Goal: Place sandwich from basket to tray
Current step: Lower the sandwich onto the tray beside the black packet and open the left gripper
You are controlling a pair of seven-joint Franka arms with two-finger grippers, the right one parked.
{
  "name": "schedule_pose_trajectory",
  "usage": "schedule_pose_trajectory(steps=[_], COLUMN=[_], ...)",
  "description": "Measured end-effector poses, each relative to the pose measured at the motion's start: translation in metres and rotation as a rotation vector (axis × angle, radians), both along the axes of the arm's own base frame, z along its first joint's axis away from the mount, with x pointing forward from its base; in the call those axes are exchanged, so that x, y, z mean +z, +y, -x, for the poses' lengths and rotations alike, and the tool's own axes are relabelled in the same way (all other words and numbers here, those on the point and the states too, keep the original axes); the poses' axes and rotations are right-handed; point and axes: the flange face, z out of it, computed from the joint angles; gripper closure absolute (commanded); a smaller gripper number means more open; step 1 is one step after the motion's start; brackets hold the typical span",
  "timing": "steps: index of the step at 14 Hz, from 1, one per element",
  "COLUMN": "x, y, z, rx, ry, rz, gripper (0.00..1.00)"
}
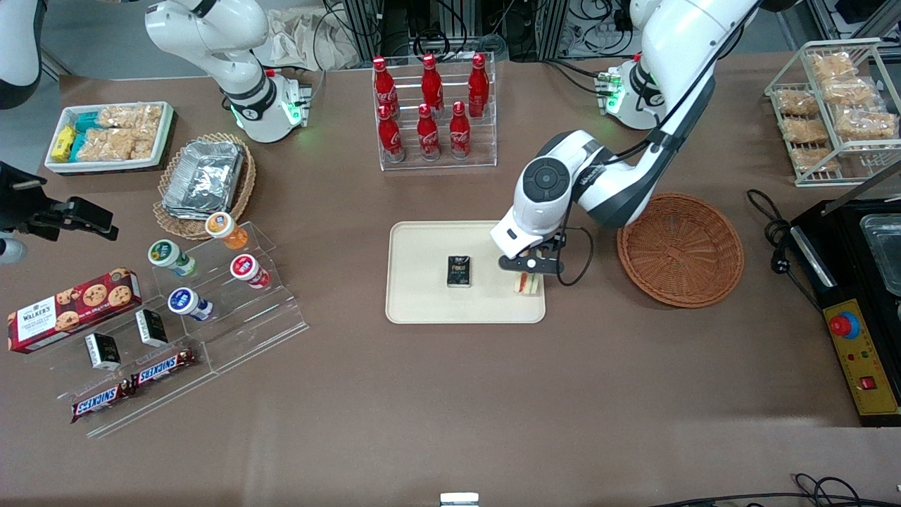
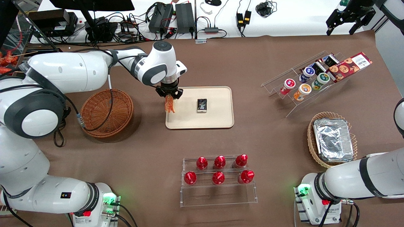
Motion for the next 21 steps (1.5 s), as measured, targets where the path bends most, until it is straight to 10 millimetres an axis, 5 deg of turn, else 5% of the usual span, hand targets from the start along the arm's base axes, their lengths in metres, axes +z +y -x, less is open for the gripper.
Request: schedule_pose_trajectory(steps=[5,8,9,10,11,12,21], x=[-0.036,-0.04,-0.041,-0.042,-0.044,-0.046,-0.04], y=[-0.008,-0.012,-0.012,-0.013,-0.013,-0.014,-0.018], z=[-0.007,-0.016,-0.017,-0.018,-0.018,-0.017,-0.023], rx=[-0.014,-0.007,-0.006,-0.006,-0.006,-0.007,0.006], ry=[-0.01,-0.008,-0.008,-0.006,-0.003,0.0,-0.014], rz=[-0.022,-0.008,-0.005,-0.004,-0.004,-0.004,0.005], gripper=[1.0,1.0,0.91,0.69,0.14,0.0,0.0])
